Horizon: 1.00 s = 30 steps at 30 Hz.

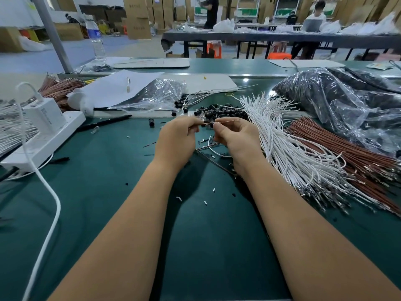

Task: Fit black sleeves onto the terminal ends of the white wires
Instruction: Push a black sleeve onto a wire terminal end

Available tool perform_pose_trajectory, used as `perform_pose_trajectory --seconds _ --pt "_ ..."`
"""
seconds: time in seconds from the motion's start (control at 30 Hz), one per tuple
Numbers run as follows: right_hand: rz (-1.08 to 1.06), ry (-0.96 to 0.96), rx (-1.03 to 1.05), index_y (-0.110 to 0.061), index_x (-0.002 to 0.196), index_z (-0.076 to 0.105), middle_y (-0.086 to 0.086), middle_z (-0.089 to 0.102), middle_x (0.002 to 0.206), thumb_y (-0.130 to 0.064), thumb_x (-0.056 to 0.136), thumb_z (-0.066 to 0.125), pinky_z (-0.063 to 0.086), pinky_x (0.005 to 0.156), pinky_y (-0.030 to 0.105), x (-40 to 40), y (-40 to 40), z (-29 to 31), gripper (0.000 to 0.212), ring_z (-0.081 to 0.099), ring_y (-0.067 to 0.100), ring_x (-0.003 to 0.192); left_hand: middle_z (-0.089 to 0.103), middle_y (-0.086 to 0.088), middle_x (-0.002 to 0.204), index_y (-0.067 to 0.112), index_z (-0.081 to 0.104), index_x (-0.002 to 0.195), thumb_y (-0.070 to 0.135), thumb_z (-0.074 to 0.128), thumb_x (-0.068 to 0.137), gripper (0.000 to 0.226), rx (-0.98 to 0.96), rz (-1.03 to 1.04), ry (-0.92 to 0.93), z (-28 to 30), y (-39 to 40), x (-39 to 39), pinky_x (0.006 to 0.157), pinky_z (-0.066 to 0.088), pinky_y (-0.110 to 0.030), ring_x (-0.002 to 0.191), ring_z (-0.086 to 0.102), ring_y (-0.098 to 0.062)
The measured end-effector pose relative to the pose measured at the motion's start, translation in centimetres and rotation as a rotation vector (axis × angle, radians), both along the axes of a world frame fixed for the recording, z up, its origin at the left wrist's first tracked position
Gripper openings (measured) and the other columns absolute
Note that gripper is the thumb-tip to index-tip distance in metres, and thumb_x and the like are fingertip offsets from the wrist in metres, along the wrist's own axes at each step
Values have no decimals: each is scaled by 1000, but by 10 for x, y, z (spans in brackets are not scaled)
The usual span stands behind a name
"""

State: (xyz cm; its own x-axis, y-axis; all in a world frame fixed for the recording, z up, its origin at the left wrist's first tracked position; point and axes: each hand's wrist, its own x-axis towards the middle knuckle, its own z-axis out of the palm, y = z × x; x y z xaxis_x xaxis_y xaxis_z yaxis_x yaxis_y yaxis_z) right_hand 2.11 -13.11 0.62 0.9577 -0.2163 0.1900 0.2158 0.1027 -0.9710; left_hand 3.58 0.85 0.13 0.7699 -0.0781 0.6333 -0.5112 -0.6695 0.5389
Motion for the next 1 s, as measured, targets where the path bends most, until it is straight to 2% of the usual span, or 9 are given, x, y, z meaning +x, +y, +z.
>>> perform_pose_trajectory --seconds 0.13,0.3,0.4,0.5,0.6,0.77,0.87,1.0 --pt "38 0 7 -12 81 69 2 67 73 1 85 69 56 66 23 -1 0 1 14 62 10 64 68 3 88 12 73 101 2 58 86 24 -59 -16 36 2 2 -3 69 44 -14 73 58 -11" --pt "74 8 -1 -11 84 68 2 68 72 2 83 71 56 64 24 -1 1 -1 13 63 11 61 70 1 78 11 74 93 9 68 85 10 -113 -99 93 4 -1 -4 69 49 -22 72 63 -13" --pt "46 5 -11 -11 87 67 3 70 72 1 83 70 57 64 27 1 1 -2 13 66 13 62 66 3 72 11 74 90 8 69 85 8 -130 -71 109 3 6 1 63 43 -17 65 56 -8" --pt "-35 -15 -75 -14 84 67 4 70 73 -1 87 66 57 63 26 2 0 -2 13 66 12 62 68 0 76 11 74 91 8 69 85 9 -156 -50 122 2 9 3 66 45 -18 69 59 -10" --pt "-98 -48 -189 -19 81 66 2 69 72 -3 88 64 55 61 23 2 -1 -1 17 65 9 59 66 5 74 12 74 90 8 68 85 9 -171 -45 131 2 8 3 64 43 -12 66 56 -5" --pt "-177 -92 -382 -28 77 61 0 67 73 -12 90 65 58 74 44 2 0 1 22 66 20 69 64 10 71 15 73 86 9 70 83 7 -181 -60 123 2 7 4 60 40 -10 60 52 0" --pt "-186 -80 -403 -29 76 60 0 67 74 -16 91 65 56 76 47 1 0 2 20 67 24 73 58 15 63 15 73 84 9 70 83 7 -189 -44 96 2 7 5 54 33 -7 54 47 3" --pt "-189 -42 -446 -26 76 58 5 66 80 -21 92 64 55 79 47 2 -1 3 18 67 27 79 58 18 64 13 74 85 8 70 83 7 -189 -32 61 3 6 5 55 34 -7 55 48 3"
